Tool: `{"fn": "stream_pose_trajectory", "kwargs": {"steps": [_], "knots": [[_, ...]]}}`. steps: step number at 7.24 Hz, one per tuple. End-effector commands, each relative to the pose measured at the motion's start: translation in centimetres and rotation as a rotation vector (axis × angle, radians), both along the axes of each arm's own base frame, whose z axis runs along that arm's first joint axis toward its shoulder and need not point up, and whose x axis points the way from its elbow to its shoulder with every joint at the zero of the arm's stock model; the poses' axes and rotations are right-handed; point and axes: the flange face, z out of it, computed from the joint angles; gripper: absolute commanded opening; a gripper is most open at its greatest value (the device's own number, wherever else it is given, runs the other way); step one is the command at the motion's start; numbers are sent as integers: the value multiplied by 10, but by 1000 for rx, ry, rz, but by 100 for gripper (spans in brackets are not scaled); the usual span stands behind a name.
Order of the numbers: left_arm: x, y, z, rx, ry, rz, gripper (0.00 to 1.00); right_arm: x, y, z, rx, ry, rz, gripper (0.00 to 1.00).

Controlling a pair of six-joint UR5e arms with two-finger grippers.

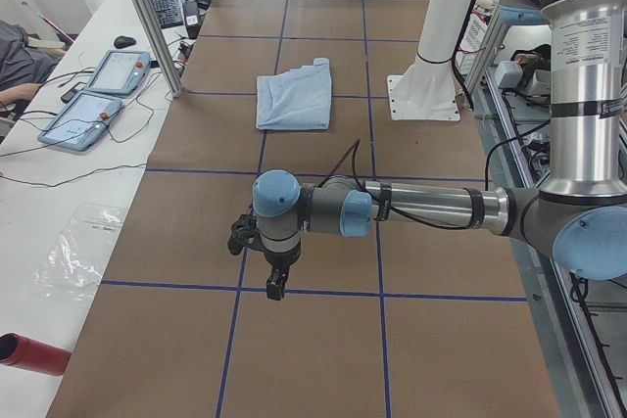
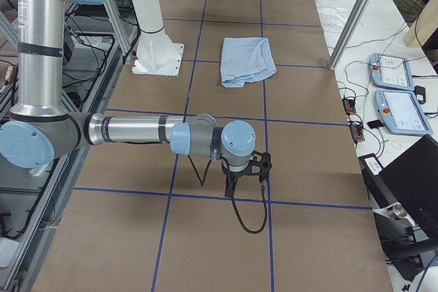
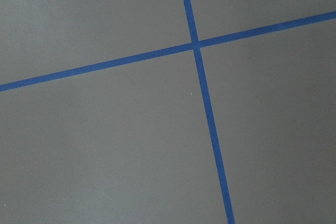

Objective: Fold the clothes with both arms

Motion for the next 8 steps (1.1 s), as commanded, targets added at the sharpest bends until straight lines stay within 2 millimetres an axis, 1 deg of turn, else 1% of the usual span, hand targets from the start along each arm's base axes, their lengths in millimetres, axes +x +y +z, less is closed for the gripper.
{"fn": "stream_pose_trajectory", "kwargs": {"steps": [1,5,6,8], "knots": [[0,0,-1,6,0,-1,100,3,1,1,8,6,0,100],[1,0,-2,-18,18,-26,100,7,1,1,8,8,9,100],[1,-1,-5,-64,23,-88,100,8,1,0,11,8,10,100],[4,-1,-7,-86,60,-104,100,11,2,-2,16,10,15,100]]}}
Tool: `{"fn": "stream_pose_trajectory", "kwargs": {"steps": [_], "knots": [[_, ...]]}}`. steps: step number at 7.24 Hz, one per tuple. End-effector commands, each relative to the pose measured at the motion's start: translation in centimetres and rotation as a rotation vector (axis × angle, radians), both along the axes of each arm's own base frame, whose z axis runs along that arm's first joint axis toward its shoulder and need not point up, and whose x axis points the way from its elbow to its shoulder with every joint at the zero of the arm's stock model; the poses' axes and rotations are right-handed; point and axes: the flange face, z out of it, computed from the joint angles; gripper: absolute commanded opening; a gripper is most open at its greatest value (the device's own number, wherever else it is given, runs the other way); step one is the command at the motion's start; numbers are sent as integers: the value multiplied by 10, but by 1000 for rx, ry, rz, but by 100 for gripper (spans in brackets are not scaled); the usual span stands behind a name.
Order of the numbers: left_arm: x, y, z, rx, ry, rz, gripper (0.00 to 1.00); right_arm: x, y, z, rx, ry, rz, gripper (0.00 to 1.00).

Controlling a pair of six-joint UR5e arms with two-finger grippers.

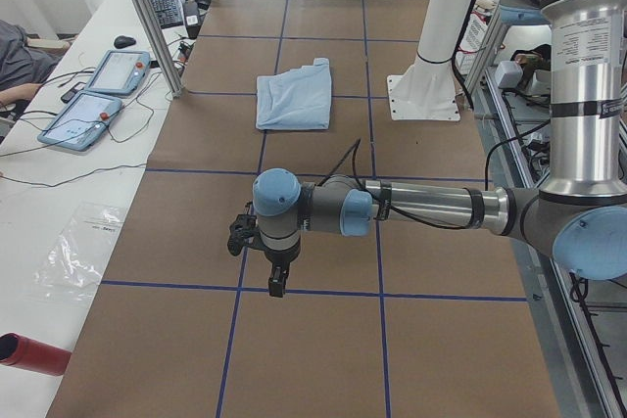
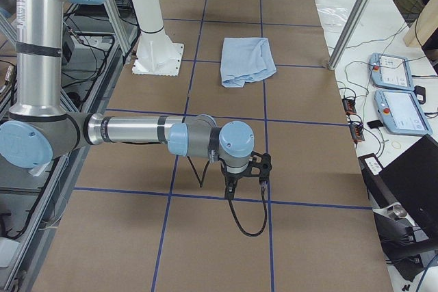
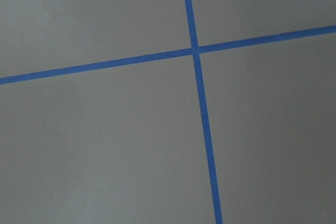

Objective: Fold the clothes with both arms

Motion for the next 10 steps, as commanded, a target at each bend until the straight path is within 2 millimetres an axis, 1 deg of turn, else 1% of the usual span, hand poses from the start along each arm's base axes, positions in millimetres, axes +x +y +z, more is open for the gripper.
{"fn": "stream_pose_trajectory", "kwargs": {"steps": [1,4,6,8,10], "knots": [[3,0,-2,-23,36,-21,100,2,-1,-2,7,15,2,100],[3,1,-3,-25,38,-22,100,3,-1,-1,13,23,-4,100],[3,1,-2,-25,37,-22,100,6,4,4,48,36,-41,100],[3,1,-2,-26,38,-22,100,10,5,6,48,79,-43,100],[3,1,-2,-26,38,-22,100,11,8,11,82,85,-84,100]]}}
